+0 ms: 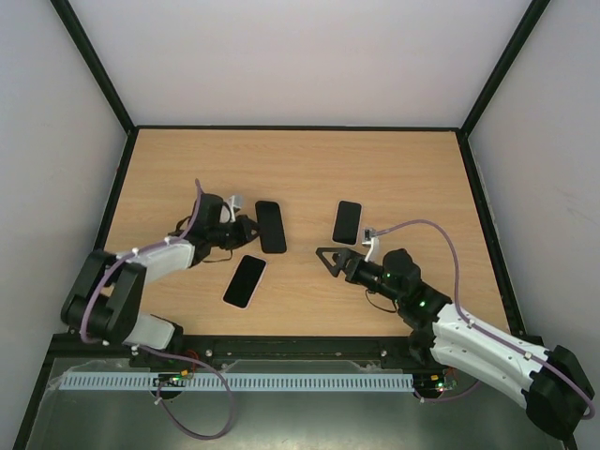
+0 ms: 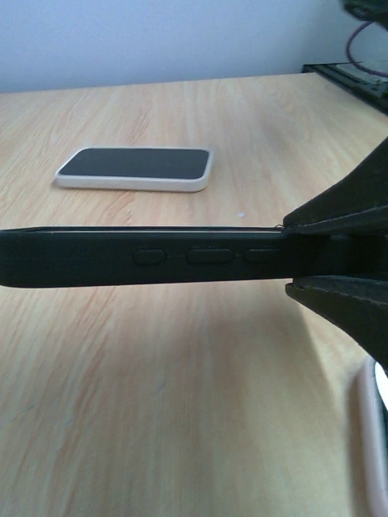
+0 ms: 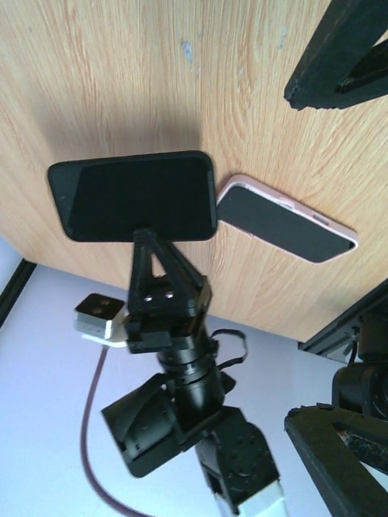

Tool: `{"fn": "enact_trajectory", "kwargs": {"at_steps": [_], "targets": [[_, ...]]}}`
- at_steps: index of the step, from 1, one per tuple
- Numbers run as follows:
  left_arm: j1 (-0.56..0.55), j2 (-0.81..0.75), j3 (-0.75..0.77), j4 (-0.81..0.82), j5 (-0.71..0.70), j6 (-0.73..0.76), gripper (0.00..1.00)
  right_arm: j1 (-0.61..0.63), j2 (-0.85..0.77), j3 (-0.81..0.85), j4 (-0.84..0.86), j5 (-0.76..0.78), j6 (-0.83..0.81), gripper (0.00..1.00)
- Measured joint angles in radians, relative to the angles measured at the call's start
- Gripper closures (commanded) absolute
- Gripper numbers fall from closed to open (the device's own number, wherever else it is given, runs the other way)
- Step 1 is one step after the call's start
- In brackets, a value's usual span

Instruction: Put the phone into the phone case

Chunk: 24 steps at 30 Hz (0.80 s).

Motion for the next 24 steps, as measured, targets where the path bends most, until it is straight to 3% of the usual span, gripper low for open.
{"fn": "enact_trajectory", "kwargs": {"at_steps": [11,24], "targets": [[0.061,0.295,0.179,0.109,0.027,-0.008,0.87,0.000,0.025,0.041,-0.080,0.026,-0.031,0.02],[0.073,0.323,0.182,0.102,0.015,0.023,0.49,0.000,-0.005,0.045,-0.145,0.072,-0.035,0.02]]}}
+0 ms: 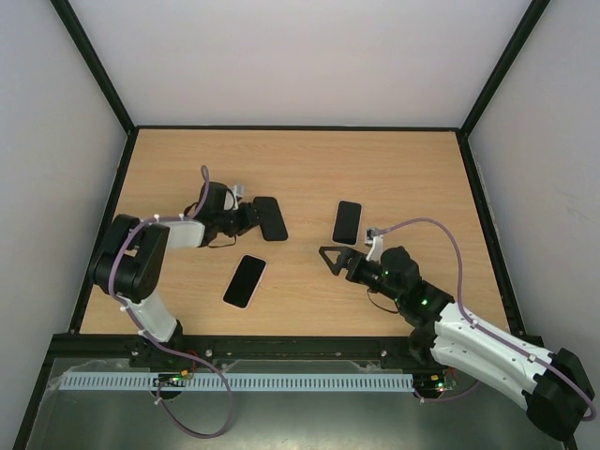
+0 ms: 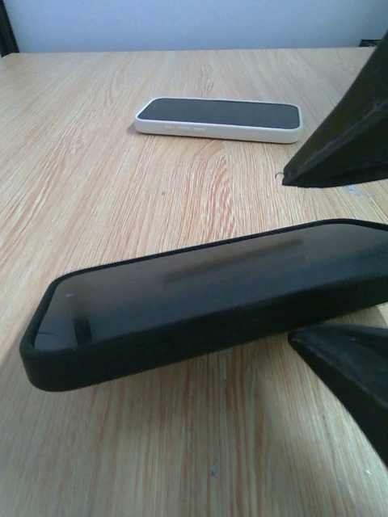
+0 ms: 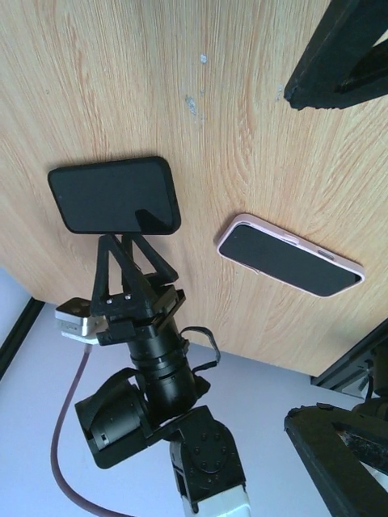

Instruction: Put the phone into the phone case

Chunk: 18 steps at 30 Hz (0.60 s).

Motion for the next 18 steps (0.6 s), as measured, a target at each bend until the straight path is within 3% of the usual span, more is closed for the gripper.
{"fn": "enact_trajectory", "kwargs": {"at_steps": [11,13,15,18], "targets": [[0.000,-0.172,-0.023,-0.083,-0.085,0.042,0.27,0.000,-0.035,0.033,-0.095,0.077,0.008,0.03],[0.000,-0.212,-0.032,-0.104,-0.099,0.050,0.17,0.000,-0.052,0.049,-0.122,0.106,0.007,0.02],[0.000,-0.266,-0.042,-0.139,-0.112,0.059,0.01,0.000,-0.071,0.072,-0.152,0.144,0.007,0.02],[0.000,-0.365,-0.045,-0.201,-0.135,0.080,0.00,0.000,-0.082,0.116,-0.198,0.192,0.000,0.02]]}}
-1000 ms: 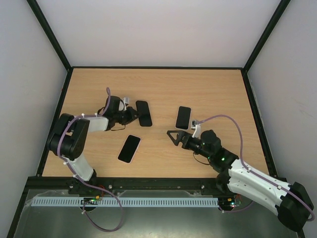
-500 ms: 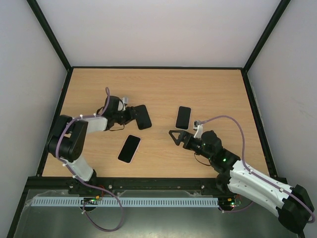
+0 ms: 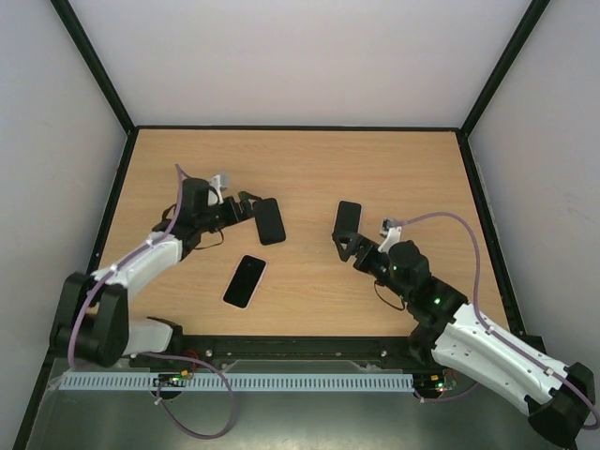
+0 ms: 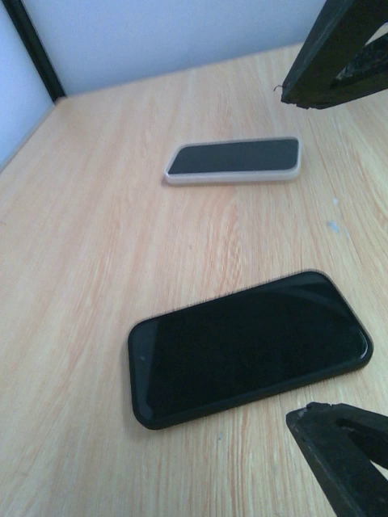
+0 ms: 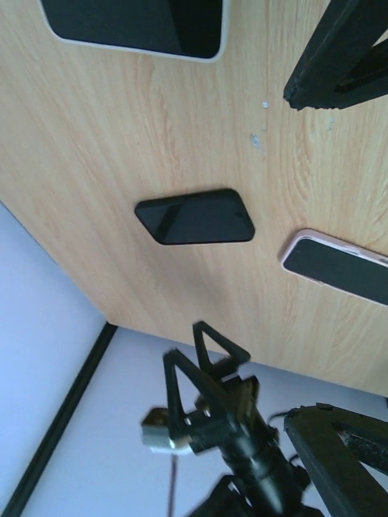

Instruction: Put the phone into the phone case

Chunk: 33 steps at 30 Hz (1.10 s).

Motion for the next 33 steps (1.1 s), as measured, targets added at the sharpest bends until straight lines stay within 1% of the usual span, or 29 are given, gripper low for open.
{"fn": "enact_trajectory", "kwargs": {"at_steps": [4,8,13,17,22,26,33], "targets": [[0.000,-0.143,0.002,-0.071,-0.027,0.025,0.00,0.000,0.008,0.075,-0.065,0.050,-0.013,0.02],[0.000,-0.278,0.023,-0.176,-0.042,0.065,0.00,0.000,0.032,0.180,-0.126,0.100,-0.037,0.03],[0.000,-0.412,0.078,-0.296,-0.043,0.119,0.00,0.000,0.059,0.285,-0.190,0.143,-0.069,0.02],[0.000,-0.515,0.106,-0.353,-0.026,0.145,0.00,0.000,0.062,0.335,-0.217,0.160,-0.079,0.03],[-0.001,-0.617,0.106,-0.404,-0.011,0.160,0.00,0.000,0.060,0.343,-0.229,0.167,-0.079,0.02],[0.000,-0.672,0.089,-0.420,-0.018,0.167,0.00,0.000,0.040,0.314,-0.228,0.166,-0.068,0.02],[0.000,-0.722,0.036,-0.444,-0.039,0.161,0.00,0.000,0.014,0.241,-0.229,0.153,-0.037,0.02]]}}
